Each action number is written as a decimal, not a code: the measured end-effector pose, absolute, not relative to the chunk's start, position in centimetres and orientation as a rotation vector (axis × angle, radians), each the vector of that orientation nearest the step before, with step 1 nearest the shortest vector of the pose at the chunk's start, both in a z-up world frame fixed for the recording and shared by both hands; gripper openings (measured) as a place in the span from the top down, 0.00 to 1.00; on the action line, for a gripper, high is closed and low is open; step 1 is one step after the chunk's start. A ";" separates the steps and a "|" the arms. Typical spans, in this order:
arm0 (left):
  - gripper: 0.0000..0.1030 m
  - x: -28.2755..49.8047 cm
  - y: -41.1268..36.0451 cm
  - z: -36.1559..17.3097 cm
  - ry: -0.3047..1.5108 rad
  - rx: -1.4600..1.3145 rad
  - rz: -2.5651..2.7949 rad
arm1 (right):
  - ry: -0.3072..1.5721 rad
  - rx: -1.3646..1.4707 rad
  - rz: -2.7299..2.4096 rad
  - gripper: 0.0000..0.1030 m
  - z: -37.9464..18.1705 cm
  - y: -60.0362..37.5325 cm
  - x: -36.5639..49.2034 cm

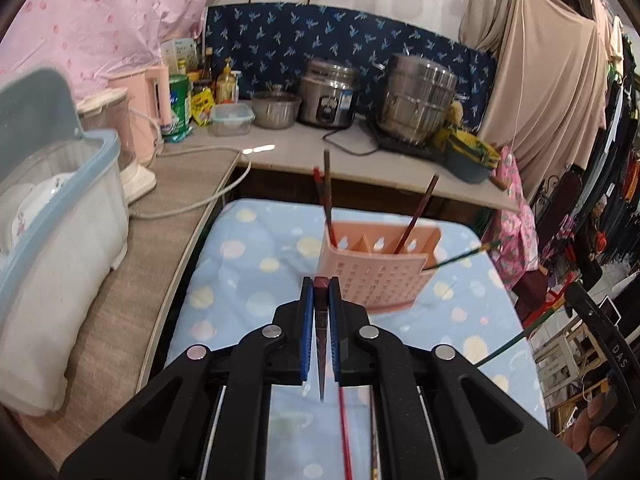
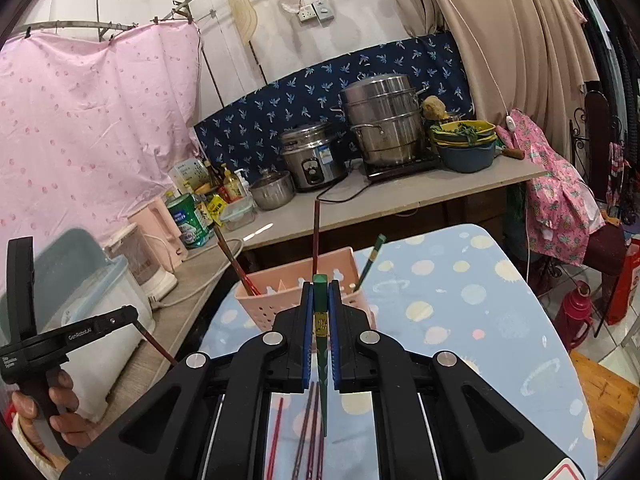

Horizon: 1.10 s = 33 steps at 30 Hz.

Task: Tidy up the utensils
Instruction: 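Lift both held chopsticks and lower them into the pink holder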

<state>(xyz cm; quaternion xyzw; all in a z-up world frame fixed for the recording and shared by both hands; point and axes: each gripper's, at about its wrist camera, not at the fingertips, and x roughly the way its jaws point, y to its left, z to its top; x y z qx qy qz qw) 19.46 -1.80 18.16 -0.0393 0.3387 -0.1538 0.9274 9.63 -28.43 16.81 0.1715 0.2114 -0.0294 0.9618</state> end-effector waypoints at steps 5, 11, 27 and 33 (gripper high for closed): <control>0.93 21.1 -2.4 22.1 0.621 -0.116 -0.334 | 0.362 0.383 -0.021 0.93 20.1 -28.9 12.4; 0.93 23.7 -3.1 27.1 0.498 -0.159 -0.315 | 0.285 0.423 0.010 0.93 23.9 -29.5 16.8; 0.93 30.6 -6.0 22.8 0.549 -0.169 -0.290 | 0.361 0.404 -0.038 0.93 20.2 -30.2 25.6; 0.93 31.7 -6.3 19.9 0.612 -0.160 -0.287 | 0.441 0.386 -0.053 0.93 16.7 -29.7 26.9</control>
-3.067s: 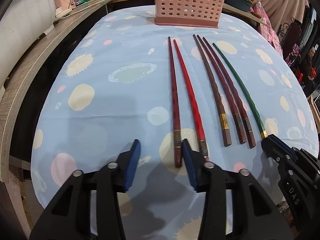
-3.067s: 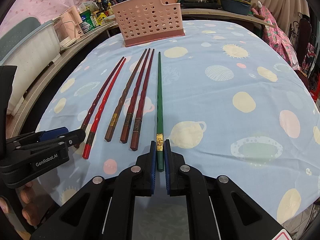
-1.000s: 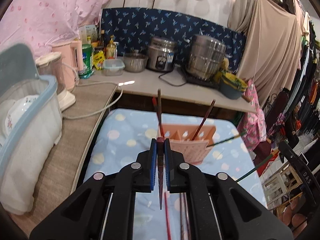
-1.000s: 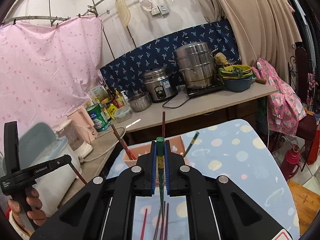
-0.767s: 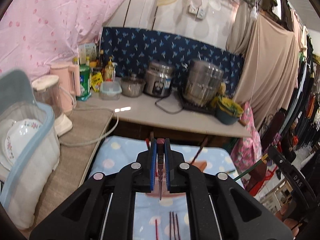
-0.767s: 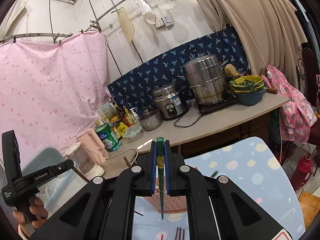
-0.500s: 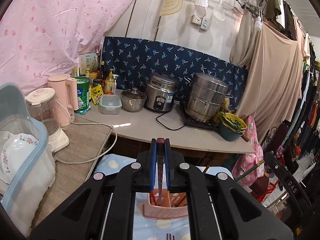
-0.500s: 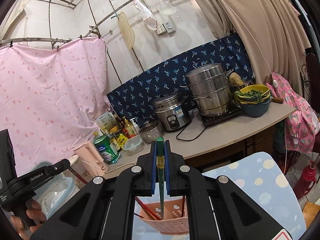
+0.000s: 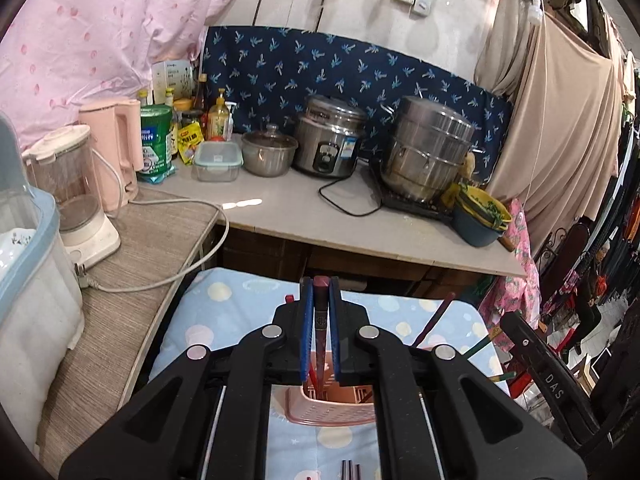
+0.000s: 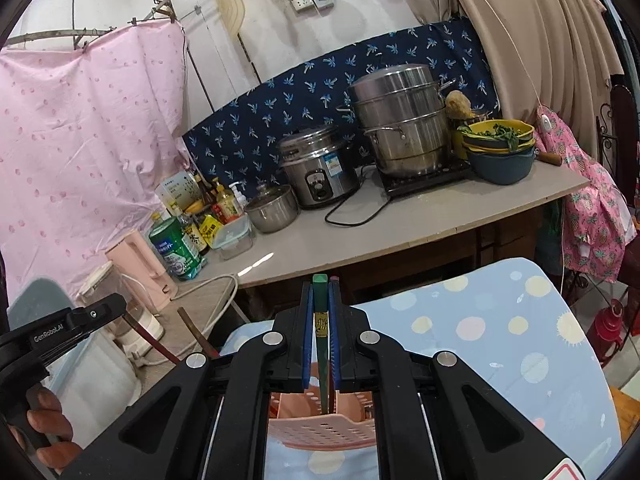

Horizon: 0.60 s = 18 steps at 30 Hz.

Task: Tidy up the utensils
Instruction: 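Lift both held chopsticks and lower them into the pink holder, then open both tools and withdraw them from the pink holder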

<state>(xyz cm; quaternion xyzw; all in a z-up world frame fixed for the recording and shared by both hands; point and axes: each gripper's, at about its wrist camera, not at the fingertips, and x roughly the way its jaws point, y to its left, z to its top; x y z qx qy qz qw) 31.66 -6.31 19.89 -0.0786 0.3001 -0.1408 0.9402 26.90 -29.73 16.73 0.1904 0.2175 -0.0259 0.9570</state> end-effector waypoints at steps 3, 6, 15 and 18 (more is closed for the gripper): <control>0.93 31.9 -6.3 19.0 0.630 -0.156 -0.284 | 0.464 0.381 -0.056 0.93 15.9 -29.6 27.3; 0.92 31.9 -6.1 18.5 0.628 -0.161 -0.270 | 0.476 0.376 -0.058 0.92 15.4 -29.4 27.5; 0.66 30.4 -5.4 18.2 0.625 -0.148 -0.247 | 0.435 0.371 -0.064 0.84 16.3 -29.3 25.3; 0.66 29.3 -5.2 18.1 0.622 -0.127 -0.236 | 0.425 0.342 -0.060 0.80 16.7 -28.6 23.8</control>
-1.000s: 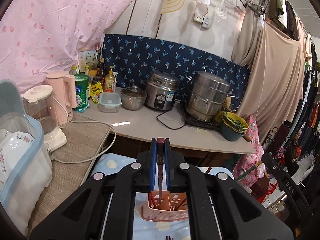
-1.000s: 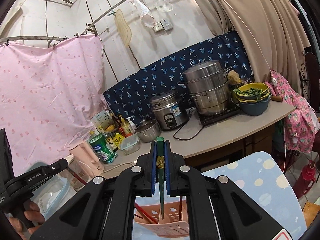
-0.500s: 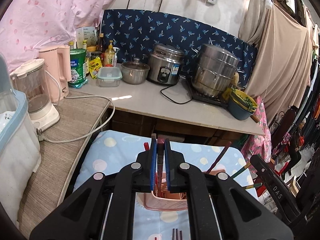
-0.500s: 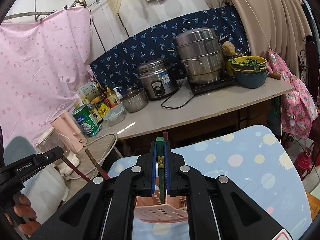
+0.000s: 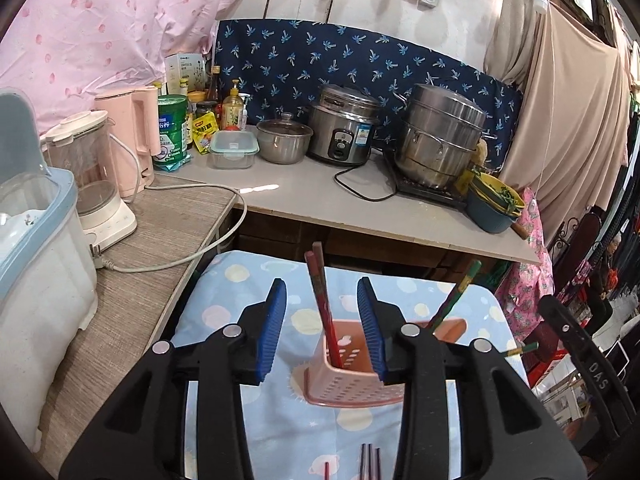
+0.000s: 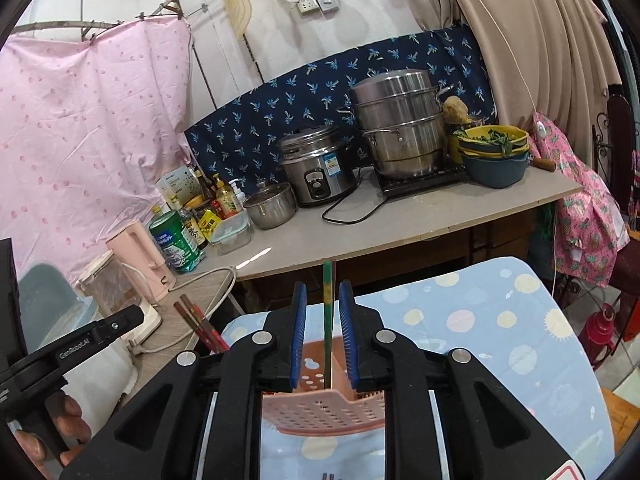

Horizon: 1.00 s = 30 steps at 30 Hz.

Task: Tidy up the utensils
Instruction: 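Open both tools and withdraw them from the pink holder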

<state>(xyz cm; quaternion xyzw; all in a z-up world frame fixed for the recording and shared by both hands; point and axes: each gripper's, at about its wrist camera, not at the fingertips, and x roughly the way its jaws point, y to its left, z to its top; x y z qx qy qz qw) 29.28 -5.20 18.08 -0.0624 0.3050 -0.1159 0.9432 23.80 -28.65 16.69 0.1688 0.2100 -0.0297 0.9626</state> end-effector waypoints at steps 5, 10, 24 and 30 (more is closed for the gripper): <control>0.66 27.0 -4.9 17.4 0.628 -0.088 -0.212 | 0.427 0.326 -0.040 0.74 16.5 -27.5 20.9; 0.66 24.5 -4.8 16.6 0.641 -0.028 -0.176 | 0.443 0.289 -0.039 0.64 15.6 -26.0 17.8; 0.66 17.2 -3.9 12.9 0.694 0.073 -0.131 | 0.497 0.226 -0.044 0.64 12.6 -23.1 10.3; 0.66 14.8 -3.2 11.0 0.722 0.092 -0.127 | 0.553 0.188 -0.047 0.64 10.1 -22.3 7.8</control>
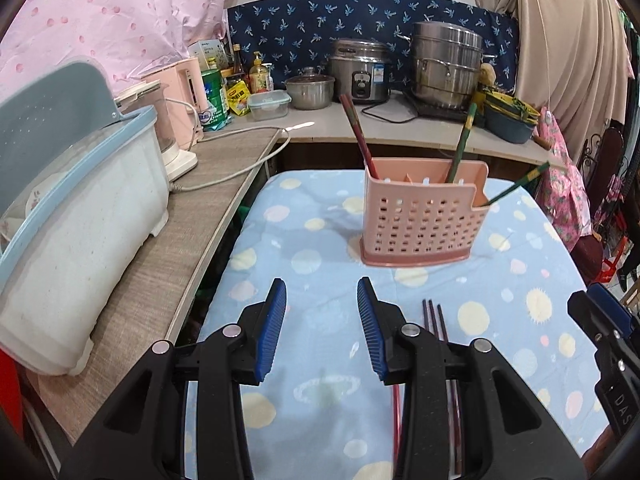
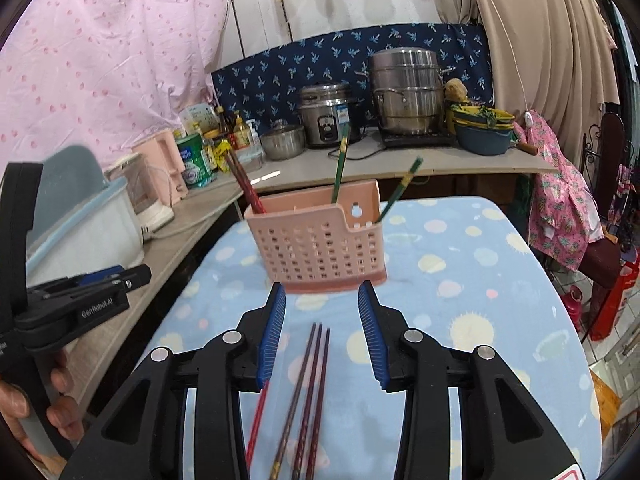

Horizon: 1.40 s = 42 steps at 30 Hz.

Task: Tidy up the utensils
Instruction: 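Open both tools and withdraw them from the pink holder, then grasp a dark red chopstick with the right tool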

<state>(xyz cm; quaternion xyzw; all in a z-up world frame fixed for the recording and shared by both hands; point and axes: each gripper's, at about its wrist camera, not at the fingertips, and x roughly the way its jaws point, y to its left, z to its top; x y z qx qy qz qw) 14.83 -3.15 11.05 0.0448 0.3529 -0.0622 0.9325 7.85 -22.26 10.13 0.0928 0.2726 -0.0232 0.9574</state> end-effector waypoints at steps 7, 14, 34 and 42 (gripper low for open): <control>0.66 12.8 -2.7 8.9 0.759 0.091 -0.134 | 0.616 0.217 -0.044 0.64 7.4 -22.0 5.8; 0.66 11.3 -2.8 6.9 0.785 0.103 -0.145 | 0.667 0.213 -0.045 0.64 5.0 -21.5 4.3; 0.54 8.7 -3.8 2.3 0.882 0.164 -0.181 | 0.776 0.218 -0.059 0.64 0.3 -20.8 1.6; 0.52 8.0 -3.6 0.1 0.942 0.180 -0.193 | 0.821 0.196 -0.049 0.64 -1.4 -19.9 1.1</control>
